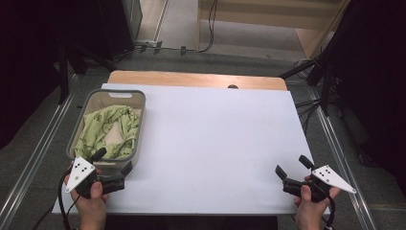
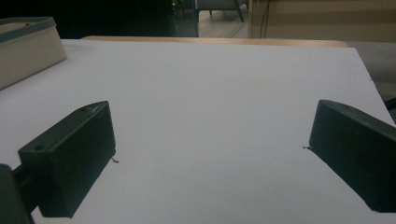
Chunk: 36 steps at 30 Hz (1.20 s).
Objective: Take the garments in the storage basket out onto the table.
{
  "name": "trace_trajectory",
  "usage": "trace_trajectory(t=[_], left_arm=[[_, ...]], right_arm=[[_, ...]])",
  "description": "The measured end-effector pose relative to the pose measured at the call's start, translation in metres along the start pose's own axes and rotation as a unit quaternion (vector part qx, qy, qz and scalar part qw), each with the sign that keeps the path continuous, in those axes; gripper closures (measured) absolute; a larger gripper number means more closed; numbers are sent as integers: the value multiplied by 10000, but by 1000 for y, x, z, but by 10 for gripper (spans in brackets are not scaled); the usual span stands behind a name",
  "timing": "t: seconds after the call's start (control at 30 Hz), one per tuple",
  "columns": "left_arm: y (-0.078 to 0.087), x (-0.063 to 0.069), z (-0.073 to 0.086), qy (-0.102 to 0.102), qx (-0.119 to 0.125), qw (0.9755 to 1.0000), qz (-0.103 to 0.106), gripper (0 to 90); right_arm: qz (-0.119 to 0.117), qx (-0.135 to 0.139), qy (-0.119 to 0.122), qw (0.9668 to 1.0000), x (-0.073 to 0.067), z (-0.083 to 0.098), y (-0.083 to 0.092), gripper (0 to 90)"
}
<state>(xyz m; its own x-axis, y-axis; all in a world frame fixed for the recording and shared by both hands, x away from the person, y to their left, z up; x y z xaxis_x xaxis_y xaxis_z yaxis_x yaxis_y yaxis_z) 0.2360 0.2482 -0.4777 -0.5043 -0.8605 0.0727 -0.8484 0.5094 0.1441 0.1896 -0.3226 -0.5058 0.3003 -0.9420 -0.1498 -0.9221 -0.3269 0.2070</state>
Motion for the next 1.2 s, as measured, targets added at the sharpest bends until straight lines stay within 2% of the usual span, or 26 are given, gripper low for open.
trace_trajectory(t=[0.2, 0.53, 0.67, 0.77, 1.03, 1.13, 1.2], left_arm=[[1, 1, -1, -9, -20, 10000, 24, 0], [2, 5, -6, -138, -73, 9998, 95, 0], [3, 5, -9, -96, -64, 9999, 120, 0], [4, 4, -15, -47, -94, 9999, 112, 0], [1, -1, -28, -110, -214, 9997, 99, 0], [-1, -5, -33, -43, -304, 9995, 85, 0], [-5, -6, -37, -68, -386, 9992, 87, 0]], right_arm=[[-39, 0, -14, 10000, -1, 0, -1, 0], [-129, 39, -61, 9999, -3, -2, 1, 0], [-160, 8, -15, 9999, -4, -2, 0, 0], [-160, 6, 13, 9999, -6, -2, 0, 0], [-141, 53, 6, 9999, -5, -4, 2, 0], [-143, 66, 14, 9999, -5, -5, 3, 0], [-137, 80, -22, 9999, -4, -6, 3, 0]])
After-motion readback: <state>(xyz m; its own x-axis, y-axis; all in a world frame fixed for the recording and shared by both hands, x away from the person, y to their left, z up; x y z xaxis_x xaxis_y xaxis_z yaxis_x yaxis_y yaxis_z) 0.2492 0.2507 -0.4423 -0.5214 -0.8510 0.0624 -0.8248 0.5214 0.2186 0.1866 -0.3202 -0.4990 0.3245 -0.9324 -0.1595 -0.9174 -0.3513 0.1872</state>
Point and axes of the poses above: each handheld gripper's, and its own axes: y roughly backward along the jaws, z roughly out of its underside, x roughly to its right, the point moved 2 cm from there along -y, roughly forward along the jaws, and after that the axes turned 6 degrees about x, right-handed, at the moved point
